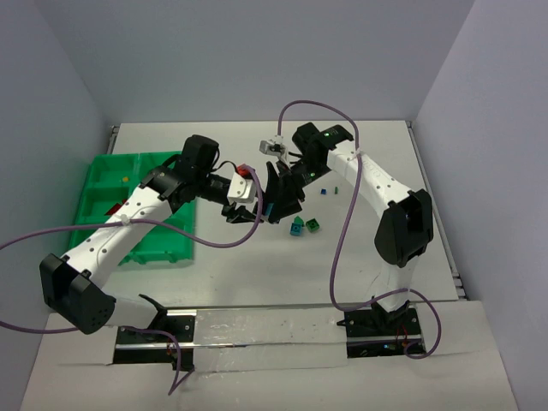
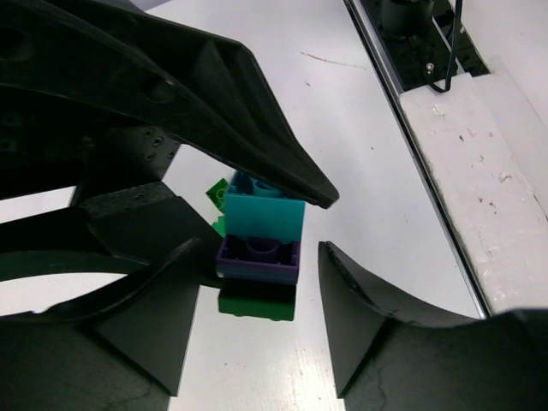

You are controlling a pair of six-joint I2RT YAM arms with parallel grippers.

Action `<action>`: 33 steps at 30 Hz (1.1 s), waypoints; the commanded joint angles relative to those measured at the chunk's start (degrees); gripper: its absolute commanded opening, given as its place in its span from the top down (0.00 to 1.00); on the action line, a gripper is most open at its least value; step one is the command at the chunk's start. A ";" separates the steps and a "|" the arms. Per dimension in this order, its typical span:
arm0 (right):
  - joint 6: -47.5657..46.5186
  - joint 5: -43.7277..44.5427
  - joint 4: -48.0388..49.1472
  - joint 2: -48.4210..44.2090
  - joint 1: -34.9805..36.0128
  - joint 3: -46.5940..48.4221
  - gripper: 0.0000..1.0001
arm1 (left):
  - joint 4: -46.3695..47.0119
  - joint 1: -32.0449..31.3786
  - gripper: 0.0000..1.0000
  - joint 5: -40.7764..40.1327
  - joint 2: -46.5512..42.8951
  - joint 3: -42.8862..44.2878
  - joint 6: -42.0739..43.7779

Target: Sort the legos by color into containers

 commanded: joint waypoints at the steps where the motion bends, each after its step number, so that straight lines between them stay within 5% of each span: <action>1: 0.86 -1.16 -6.37 -2.95 0.28 3.42 0.79 | -3.27 -0.69 0.37 0.20 -0.11 -0.26 4.70; 11: 2.30 -1.23 -6.37 -3.01 0.79 4.65 0.74 | -1.29 -1.07 0.62 -1.64 0.01 -1.02 2.51; 13: 2.88 -0.67 -6.28 -2.79 1.04 5.04 0.61 | 0.36 -1.20 0.69 -1.68 -0.10 -1.19 0.86; 17: 5.04 2.68 -6.26 -1.87 0.98 7.11 0.06 | 0.15 -1.24 0.85 -2.06 -0.32 -1.10 -0.92; 18: 5.61 3.84 -6.25 -1.53 0.76 7.84 0.00 | -0.14 -1.24 0.90 -2.24 -0.40 -1.16 -1.60; 21: 6.59 6.06 -5.16 -1.48 -0.71 8.60 0.00 | -1.32 -1.29 1.00 -2.61 -0.78 -1.63 -4.41; 28: 17.57 18.24 12.26 -7.13 -4.41 4.87 0.02 | 4.52 -1.18 1.00 -3.95 -4.04 -6.09 -21.99; 33: 18.50 19.80 14.71 -9.55 -4.58 3.62 0.10 | 5.09 0.12 1.00 -2.80 -1.99 -4.57 -33.82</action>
